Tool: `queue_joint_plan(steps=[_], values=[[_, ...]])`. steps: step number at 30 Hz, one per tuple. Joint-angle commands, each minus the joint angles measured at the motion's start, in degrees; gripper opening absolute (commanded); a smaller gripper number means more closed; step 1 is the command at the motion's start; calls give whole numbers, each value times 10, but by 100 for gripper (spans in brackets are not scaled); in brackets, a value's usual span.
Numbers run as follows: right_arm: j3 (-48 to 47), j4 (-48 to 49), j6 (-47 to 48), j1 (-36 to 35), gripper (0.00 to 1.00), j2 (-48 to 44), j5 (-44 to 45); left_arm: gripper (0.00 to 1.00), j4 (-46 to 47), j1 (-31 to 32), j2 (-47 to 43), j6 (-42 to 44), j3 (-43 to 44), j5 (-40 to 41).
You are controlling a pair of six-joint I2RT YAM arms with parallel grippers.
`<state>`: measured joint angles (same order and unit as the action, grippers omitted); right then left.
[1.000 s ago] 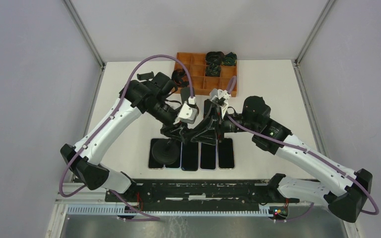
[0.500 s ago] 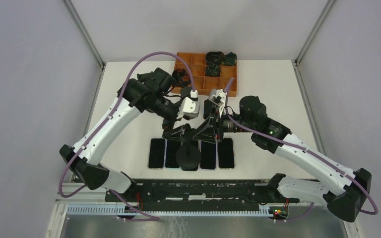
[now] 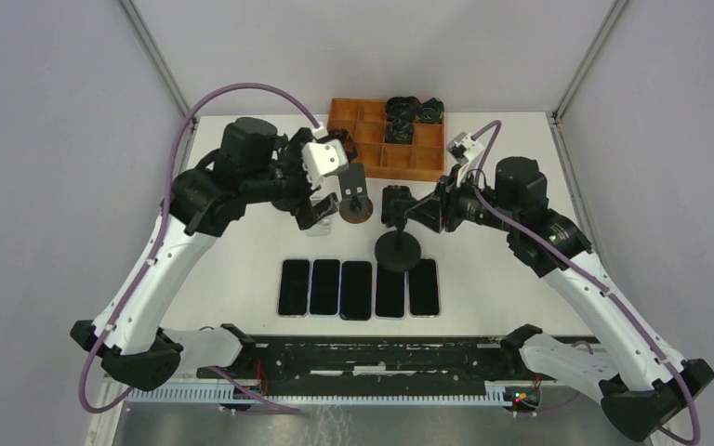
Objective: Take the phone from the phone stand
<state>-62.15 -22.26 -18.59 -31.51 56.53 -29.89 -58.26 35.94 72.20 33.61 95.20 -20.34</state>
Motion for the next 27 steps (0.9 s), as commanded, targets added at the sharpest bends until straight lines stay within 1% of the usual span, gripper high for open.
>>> queue_joint_plan(steps=[1, 5, 8, 12, 14, 22, 27], values=[[-63, -21, 55, 37, 0, -15, 86, 100, 81, -32, -13, -103, -14, 77], [-75, -19, 62, 62, 0, 5, 119, 100, 71, -49, 10, -132, -1, 80], [-94, -12, 86, 74, 0, 36, 145, 100, 67, -77, 25, -147, 3, 78], [-107, 3, 112, 100, 0, 70, 143, 100, 46, -139, 48, -170, 15, 18], [-107, 19, 120, 113, 0, 81, 142, 100, 36, -158, 53, -171, 13, 5], [-128, 59, 135, 161, 0, 136, 101, 100, 40, -181, 57, -170, -13, -1], [-95, 112, 128, 174, 0, 133, 80, 100, 54, -181, 53, -168, -28, -1]])
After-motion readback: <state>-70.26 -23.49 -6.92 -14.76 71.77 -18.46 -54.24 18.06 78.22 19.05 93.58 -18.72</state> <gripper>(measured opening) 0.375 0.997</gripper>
